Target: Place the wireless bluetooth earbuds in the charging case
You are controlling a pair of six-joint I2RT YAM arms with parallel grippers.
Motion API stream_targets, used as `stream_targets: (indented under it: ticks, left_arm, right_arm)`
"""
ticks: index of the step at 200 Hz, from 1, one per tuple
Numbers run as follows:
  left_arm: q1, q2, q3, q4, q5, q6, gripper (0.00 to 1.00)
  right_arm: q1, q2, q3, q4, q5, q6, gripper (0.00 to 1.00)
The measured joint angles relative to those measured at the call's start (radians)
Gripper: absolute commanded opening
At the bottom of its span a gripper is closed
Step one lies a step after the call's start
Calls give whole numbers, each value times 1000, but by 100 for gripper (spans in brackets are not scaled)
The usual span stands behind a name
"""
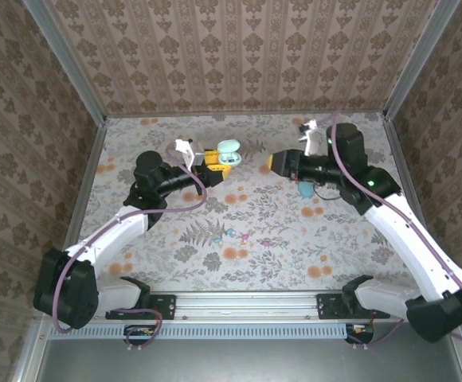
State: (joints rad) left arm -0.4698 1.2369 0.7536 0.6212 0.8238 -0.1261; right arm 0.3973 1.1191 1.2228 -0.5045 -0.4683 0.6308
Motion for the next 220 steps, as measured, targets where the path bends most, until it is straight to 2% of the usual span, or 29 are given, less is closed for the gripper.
stream_targets:
  ticks: [23,45,89,131,220]
  left_arm:
    - [0,-2,-10,-1,-14,0,30]
    - [0,-13,-16,-2,-27,0,30]
    - [0,-35,-16,-1,-37,8,30]
    - [0,-38,-16,-4,-36,18,30]
    - [0,-40,-20,-5,-36,26,30]
  right_arm:
    - [-10,-6,-76,-133,136,18,33]
    - [-6,62,-189,-206,193,72,37]
    - [98,158,-389,-250,280,239,37]
    - [166,240,-414,-201,305,322,39]
    - [216,396,-410,-164,340,369,35]
